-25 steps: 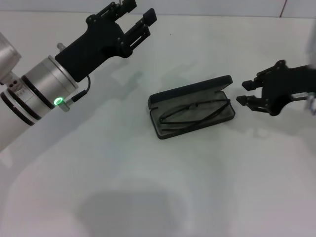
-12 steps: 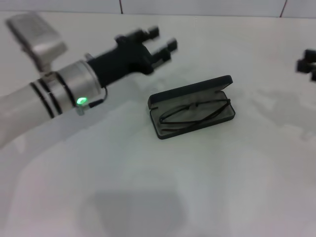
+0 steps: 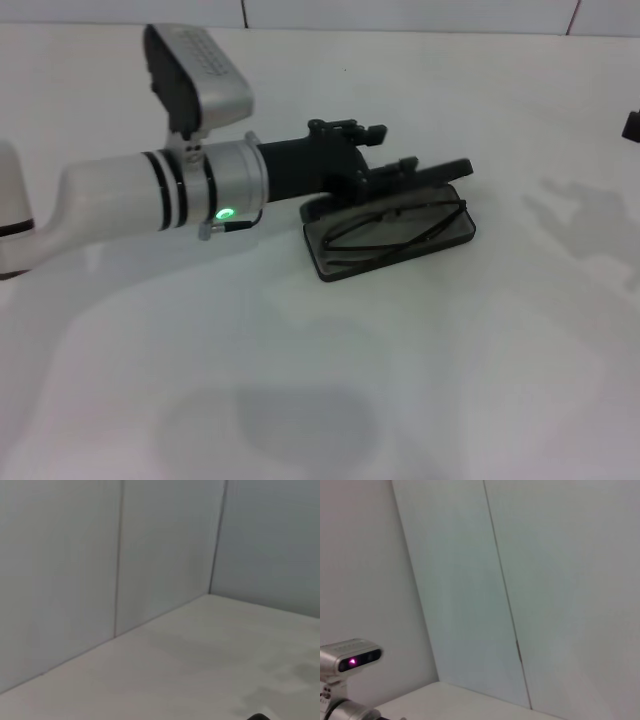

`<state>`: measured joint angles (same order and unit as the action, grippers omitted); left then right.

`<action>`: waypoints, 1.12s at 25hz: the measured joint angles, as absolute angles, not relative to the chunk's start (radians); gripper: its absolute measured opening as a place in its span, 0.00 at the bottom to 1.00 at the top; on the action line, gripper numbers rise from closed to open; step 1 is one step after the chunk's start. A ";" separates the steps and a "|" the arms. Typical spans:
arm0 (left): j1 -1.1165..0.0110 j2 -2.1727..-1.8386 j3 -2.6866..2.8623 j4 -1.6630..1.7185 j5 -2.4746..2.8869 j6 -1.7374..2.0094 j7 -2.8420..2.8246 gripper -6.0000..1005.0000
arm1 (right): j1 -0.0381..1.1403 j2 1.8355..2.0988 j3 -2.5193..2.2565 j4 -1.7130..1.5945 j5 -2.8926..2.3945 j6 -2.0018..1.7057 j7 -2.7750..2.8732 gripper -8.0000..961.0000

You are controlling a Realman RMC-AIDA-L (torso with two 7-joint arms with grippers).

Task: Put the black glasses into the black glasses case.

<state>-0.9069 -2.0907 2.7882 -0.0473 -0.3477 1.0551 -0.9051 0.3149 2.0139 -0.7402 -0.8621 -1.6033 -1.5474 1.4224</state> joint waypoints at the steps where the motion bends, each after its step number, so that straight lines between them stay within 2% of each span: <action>1: -0.908 -2.091 2.788 -0.040 -0.336 1.046 -0.905 0.60 | 0.317 2.014 -0.741 -0.858 -1.604 -1.547 1.420 0.34; 21: -0.864 -2.091 2.784 0.006 -0.238 1.057 -0.839 0.59 | 0.324 2.013 -0.739 -0.826 -1.614 -1.548 1.388 0.37; 28: -0.823 -2.078 2.776 -0.018 -0.325 1.407 -0.691 0.60 | 0.354 2.013 -0.839 -0.803 -1.614 -1.621 1.293 0.38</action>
<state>-0.8233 -2.0779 2.7763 -0.0183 -0.3245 1.4069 -0.6913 0.3539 2.0130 -0.8392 -0.8029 -1.6144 -1.6207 1.2927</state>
